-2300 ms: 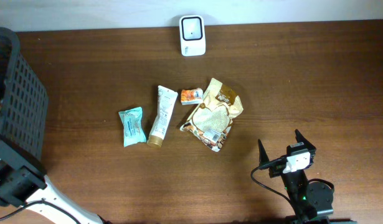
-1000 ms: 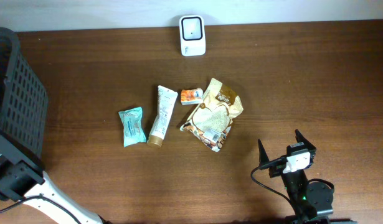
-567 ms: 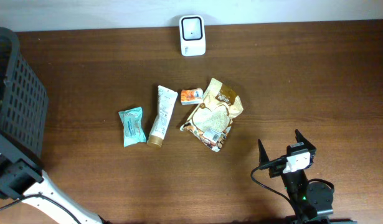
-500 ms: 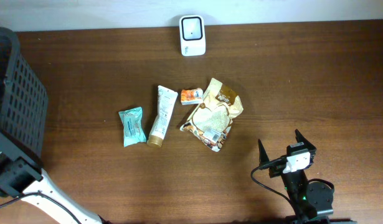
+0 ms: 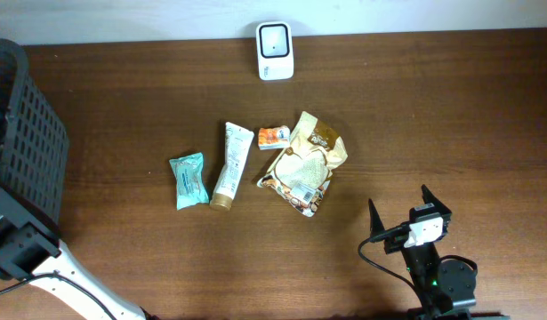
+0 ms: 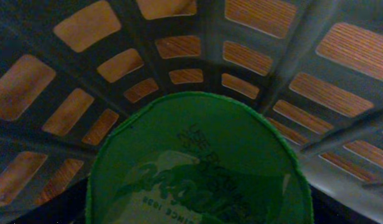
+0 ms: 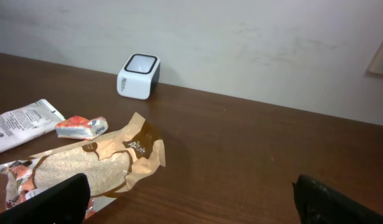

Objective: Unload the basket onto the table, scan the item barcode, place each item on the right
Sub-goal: 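Reach into the basket and grasp the green-lidded jar with left gripper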

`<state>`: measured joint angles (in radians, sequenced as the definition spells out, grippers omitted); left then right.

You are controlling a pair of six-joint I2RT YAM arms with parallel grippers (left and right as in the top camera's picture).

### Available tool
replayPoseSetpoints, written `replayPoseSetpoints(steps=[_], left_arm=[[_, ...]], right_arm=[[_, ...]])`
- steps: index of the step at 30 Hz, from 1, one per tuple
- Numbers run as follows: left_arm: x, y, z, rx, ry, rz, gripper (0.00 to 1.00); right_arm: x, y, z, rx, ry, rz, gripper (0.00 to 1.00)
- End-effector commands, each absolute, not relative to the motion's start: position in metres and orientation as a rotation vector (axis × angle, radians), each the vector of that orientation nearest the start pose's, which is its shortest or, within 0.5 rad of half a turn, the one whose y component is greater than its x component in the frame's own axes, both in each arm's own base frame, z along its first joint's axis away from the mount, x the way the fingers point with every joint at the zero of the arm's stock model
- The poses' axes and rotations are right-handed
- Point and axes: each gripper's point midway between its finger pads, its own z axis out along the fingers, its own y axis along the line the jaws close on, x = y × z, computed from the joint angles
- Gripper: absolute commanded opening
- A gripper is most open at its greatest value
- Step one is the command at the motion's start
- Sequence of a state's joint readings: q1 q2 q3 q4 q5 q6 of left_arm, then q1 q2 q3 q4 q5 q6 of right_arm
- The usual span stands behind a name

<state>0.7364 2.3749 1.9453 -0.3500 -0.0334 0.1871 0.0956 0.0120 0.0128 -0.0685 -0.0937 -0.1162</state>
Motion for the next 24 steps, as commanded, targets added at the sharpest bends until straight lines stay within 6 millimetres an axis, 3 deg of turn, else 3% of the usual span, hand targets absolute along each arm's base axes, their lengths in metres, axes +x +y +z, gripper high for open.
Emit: replayPoseSetpoints(steps=[1,5,12,20,24], left_arm=[[0.467,0.432,0.082,-0.652,2.296,0.48,0.71],[0.467,0.432,0.084,-0.651,2.293,0.481,0.46],[0.467,0.433,0.105,-0.643,2.263,0.495,0.52],[0.455,0.421,0.184,-0.644,2.183,0.517,0.52],[0.448,0.407,0.24,-0.664,2.086,0.478,0.52]], right_arm=[[0.243,0.04,0.157,-0.245,1.626,0.061,0.98],[0.243,0.04,0.157,-0.245,1.626,0.061,0.98],[0.243,0.04,0.157,-0.245,1.626,0.061,0.98],[0.243,0.04,0.157,-0.245,1.626,0.061,0.98],[0.243,0.04,0.157,-0.245,1.626,0.061,0.98]])
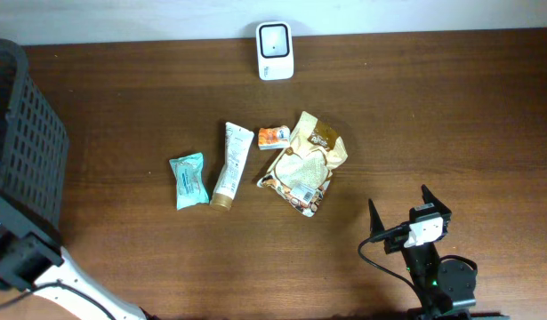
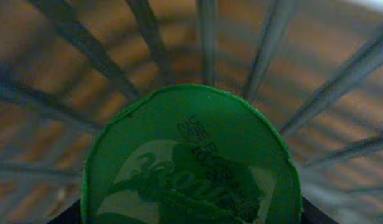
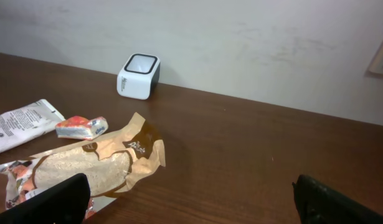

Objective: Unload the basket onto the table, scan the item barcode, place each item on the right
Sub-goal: 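Reach into the basket and grasp the green-lidded jar with left gripper, then carry the green-lidded jar right of the bread bag and release it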

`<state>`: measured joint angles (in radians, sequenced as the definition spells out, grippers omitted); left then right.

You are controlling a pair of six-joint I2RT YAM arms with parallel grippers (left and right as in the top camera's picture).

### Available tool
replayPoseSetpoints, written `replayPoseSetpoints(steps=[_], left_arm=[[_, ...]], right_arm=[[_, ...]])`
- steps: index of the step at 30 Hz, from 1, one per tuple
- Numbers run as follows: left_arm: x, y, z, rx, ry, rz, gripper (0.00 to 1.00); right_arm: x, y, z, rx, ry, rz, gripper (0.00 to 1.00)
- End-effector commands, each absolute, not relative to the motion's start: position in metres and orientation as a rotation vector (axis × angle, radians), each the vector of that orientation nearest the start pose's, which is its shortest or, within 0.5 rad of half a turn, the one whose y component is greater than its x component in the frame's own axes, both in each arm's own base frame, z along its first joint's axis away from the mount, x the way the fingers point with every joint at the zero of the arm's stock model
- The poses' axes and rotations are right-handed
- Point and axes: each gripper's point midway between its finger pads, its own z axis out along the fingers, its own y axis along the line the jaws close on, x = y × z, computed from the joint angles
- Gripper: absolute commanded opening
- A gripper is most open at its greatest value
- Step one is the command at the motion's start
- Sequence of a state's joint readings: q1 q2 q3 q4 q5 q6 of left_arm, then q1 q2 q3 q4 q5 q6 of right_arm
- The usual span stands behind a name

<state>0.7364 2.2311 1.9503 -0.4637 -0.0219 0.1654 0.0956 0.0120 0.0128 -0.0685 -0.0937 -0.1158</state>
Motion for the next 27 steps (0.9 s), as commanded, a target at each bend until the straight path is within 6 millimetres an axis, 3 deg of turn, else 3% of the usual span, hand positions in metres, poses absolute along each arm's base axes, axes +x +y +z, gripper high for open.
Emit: replayPoseSetpoints(steps=[1,7,14,19,22,23,24,27], left_arm=[[0.448,0.402,0.252,-0.645,2.068,0.464,0.52],[0.435,0.373,0.332,-0.633,1.918,0.382,0.5],[0.418,0.32,0.421,-0.552,1.749,0.22,0.5],[0.411,0.266,0.471,-0.44,1.669,0.081,0.5],[0.411,0.222,0.496,-0.342,1.638,0.019,0.5],[0.412,0.209,0.501,-0.318,1.635,0.004,0.5],[0.415,0.179,0.506,-0.269,1.642,-0.039,0.5],[0.423,0.13,0.504,-0.193,1.68,-0.127,0.51]], right_arm=[[0.243,0.04,0.157,-0.245,1.626,0.061,0.98],[0.243,0.04,0.157,-0.245,1.626,0.061,0.98],[0.243,0.04,0.157,-0.245,1.626,0.061,0.98],[0.243,0.04,0.157,-0.245,1.626,0.061,0.98],[0.243,0.04,0.157,-0.245,1.626,0.061,0.98],[0.243,0.04,0.157,-0.245,1.626,0.061,0.98],[0.243,0.04,0.157,-0.245,1.626,0.061,0.98],[0.243,0.04,0.157,-0.245,1.626,0.061,0.99]])
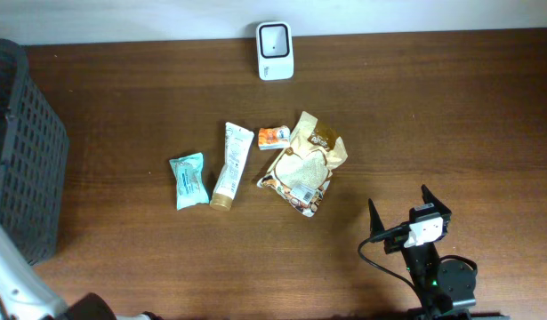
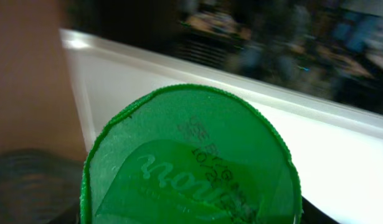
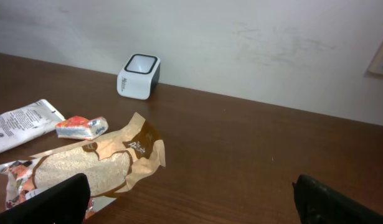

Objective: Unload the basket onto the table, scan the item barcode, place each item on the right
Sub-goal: 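Carry the green-lidded jar right of the bread bag and release it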

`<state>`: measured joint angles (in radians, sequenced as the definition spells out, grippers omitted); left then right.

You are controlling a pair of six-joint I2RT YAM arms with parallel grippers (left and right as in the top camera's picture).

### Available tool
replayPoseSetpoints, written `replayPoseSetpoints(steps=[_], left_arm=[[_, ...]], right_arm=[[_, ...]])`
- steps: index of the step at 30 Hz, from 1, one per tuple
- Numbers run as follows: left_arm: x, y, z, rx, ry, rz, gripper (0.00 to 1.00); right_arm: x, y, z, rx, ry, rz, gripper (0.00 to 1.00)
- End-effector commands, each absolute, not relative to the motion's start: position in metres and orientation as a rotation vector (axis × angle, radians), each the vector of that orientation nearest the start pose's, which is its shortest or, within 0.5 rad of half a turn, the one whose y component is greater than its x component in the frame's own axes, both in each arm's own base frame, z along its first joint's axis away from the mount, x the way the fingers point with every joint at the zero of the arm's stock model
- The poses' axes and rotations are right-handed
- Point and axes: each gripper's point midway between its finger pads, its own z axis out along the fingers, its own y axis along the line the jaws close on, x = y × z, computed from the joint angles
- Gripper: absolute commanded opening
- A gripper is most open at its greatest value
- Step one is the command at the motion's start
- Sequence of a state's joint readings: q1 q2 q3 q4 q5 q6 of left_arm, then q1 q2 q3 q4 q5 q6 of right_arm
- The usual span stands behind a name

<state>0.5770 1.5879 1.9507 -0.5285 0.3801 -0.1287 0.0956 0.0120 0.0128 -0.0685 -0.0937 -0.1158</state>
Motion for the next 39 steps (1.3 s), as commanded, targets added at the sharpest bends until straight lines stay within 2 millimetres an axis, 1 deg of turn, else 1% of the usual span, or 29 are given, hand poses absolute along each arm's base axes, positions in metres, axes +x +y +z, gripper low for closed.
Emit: replayPoseSetpoints(steps=[1,2,3,5,6,7,11,12,13,15,17,18,21,22,25,27,30,31,33,35,39], left_arm=[[0.427,0.115,0.5,-0.172,1.701,-0.159,0.51],[0.431,0.091,0.492,-0.139,1.738,-0.209,0.52],[0.435,0.072,0.483,-0.116,1.774,-0.247,0.52],[0.44,0.043,0.468,-0.07,1.831,-0.306,0.52],[0.445,0.019,0.455,-0.041,1.88,-0.342,0.53],[0.448,0.007,0.447,-0.03,1.909,-0.35,0.53],[0.457,-0.05,0.406,0.106,2.041,-0.35,0.54],[0.459,-0.074,0.388,0.167,2.092,-0.352,0.54],[0.459,-0.087,0.378,0.194,2.12,-0.356,0.54],[0.462,-0.116,0.352,0.248,2.194,-0.348,0.55],[0.463,-0.133,0.332,0.28,2.244,-0.328,0.56],[0.464,-0.145,0.318,0.303,2.278,-0.312,0.56],[0.465,-0.172,0.285,0.366,2.354,-0.292,0.57],[0.463,-0.185,0.27,0.401,2.386,-0.3,0.57],[0.458,-0.216,0.239,0.483,2.445,-0.315,0.57],[0.453,-0.24,0.219,0.545,2.474,-0.327,0.57],[0.447,-0.266,0.194,0.615,2.502,-0.336,0.58],[0.446,-0.279,0.184,0.645,2.506,-0.348,0.58],[0.443,-0.301,0.168,0.695,2.5,-0.374,0.58],[0.442,-0.325,0.157,0.739,2.473,-0.4,0.57],[0.435,-0.374,0.148,0.817,2.386,-0.461,0.57]], right_arm=[[0.243,0.04,0.157,-0.245,1.626,0.061,0.98],[0.243,0.04,0.157,-0.245,1.626,0.061,0.98],[0.243,0.04,0.157,-0.245,1.626,0.061,0.98],[0.243,0.04,0.157,-0.245,1.626,0.061,0.98],[0.243,0.04,0.157,-0.245,1.626,0.061,0.98],[0.243,0.04,0.157,-0.245,1.626,0.061,0.98],[0.243,0.04,0.157,-0.245,1.626,0.061,0.98],[0.243,0.04,0.157,-0.245,1.626,0.061,0.98],[0.243,0.04,0.157,-0.245,1.626,0.061,0.98],[0.243,0.04,0.157,-0.245,1.626,0.061,0.98],[0.243,0.04,0.157,-0.245,1.626,0.061,0.98],[0.243,0.04,0.157,-0.245,1.626,0.061,0.98],[0.243,0.04,0.157,-0.245,1.626,0.061,0.98],[0.243,0.04,0.157,-0.245,1.626,0.061,0.98],[0.243,0.04,0.157,-0.245,1.626,0.061,0.99],[0.243,0.04,0.157,-0.245,1.626,0.061,0.98],[0.243,0.04,0.157,-0.245,1.626,0.061,0.98],[0.243,0.04,0.157,-0.245,1.626,0.061,0.98],[0.243,0.04,0.157,-0.245,1.626,0.061,0.98],[0.243,0.04,0.157,-0.245,1.626,0.061,0.98],[0.243,0.04,0.157,-0.245,1.626,0.061,0.98]])
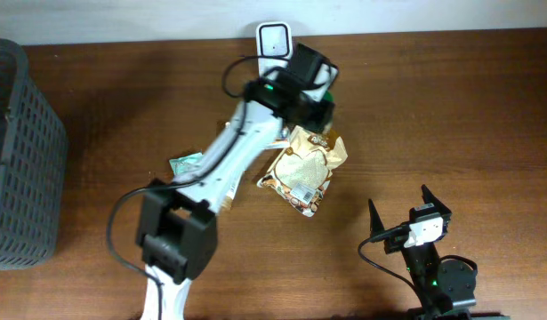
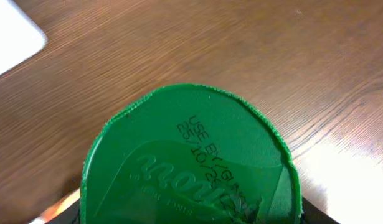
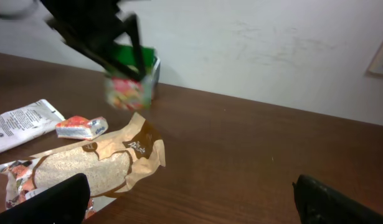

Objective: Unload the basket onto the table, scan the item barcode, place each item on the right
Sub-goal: 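Carry the green-lidded jar right of the bread bag and release it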

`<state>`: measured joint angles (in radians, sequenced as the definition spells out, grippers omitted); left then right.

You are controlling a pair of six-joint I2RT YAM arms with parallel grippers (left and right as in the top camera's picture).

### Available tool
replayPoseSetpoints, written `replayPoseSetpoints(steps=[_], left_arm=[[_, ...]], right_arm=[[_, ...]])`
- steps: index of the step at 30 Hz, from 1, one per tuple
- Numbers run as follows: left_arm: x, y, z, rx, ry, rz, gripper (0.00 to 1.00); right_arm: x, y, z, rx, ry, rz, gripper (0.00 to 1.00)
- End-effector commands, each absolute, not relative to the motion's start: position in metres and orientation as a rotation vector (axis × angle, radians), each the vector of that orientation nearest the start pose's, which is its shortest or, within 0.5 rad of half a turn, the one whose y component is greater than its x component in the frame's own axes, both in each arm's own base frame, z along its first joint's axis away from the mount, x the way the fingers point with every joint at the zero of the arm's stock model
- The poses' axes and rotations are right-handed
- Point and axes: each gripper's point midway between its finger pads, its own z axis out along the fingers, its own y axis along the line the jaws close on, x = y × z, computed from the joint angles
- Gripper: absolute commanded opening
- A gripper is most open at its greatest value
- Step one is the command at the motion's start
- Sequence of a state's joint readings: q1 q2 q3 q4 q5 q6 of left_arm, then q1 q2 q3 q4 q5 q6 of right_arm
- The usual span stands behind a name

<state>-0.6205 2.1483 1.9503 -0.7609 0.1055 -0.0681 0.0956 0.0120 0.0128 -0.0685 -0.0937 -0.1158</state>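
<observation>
My left gripper (image 1: 314,94) hangs just right of the white barcode scanner (image 1: 275,39) at the table's back edge. It is shut on a green-lidded container (image 2: 191,155), whose lid with a printed use-by date fills the left wrist view. From the right wrist view the container (image 3: 125,87) shows a colourful label and hides most of the scanner behind it. My right gripper (image 3: 197,205) rests open and empty at the front right of the table.
A brown snack bag (image 1: 304,169) lies under the left arm, with a small orange packet (image 3: 82,127) and a white tube (image 3: 23,124) beside it. A teal packet (image 1: 184,162) peeks out left of the arm. A dark mesh basket (image 1: 24,151) stands at the far left.
The left arm was off at the far left by the basket. It now reaches across the table, holding the green-lidded container beside the scanner. The right arm has not moved.
My left gripper held the green-lidded container deep inside the mesh basket, then close to the basket's bars, then clear of the basket with a wall behind it. Now it holds the container next to the scanner. The right gripper stayed open throughout.
</observation>
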Motion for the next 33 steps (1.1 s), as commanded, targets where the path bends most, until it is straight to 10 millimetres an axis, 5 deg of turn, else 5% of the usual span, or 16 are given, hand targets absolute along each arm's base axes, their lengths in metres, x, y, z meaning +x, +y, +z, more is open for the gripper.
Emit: replayPoseSetpoints(steps=[1,9,19,23,25,27,33], left_arm=[[0.432,-0.383,0.147,0.832,2.368,-0.472,0.57],[0.418,-0.428,0.114,0.914,2.33,-0.509,0.58],[0.402,-0.442,0.063,0.977,2.397,-0.493,0.57],[0.399,-0.446,0.061,0.986,2.394,-0.491,0.58],[0.4,-0.446,0.062,0.985,2.39,-0.492,0.61],[0.4,-0.446,0.062,0.985,2.39,-0.493,0.78],[0.402,-0.444,0.061,0.979,2.392,-0.49,0.92]], right_arm=[[0.243,0.04,0.157,-0.245,1.626,0.061,0.98],[0.243,0.04,0.157,-0.245,1.626,0.061,0.98],[0.243,0.04,0.157,-0.245,1.626,0.061,0.98],[0.243,0.04,0.157,-0.245,1.626,0.061,0.98],[0.243,0.04,0.157,-0.245,1.626,0.061,0.99],[0.243,0.04,0.157,-0.245,1.626,0.061,0.98],[0.243,0.04,0.157,-0.245,1.626,0.061,0.98]])
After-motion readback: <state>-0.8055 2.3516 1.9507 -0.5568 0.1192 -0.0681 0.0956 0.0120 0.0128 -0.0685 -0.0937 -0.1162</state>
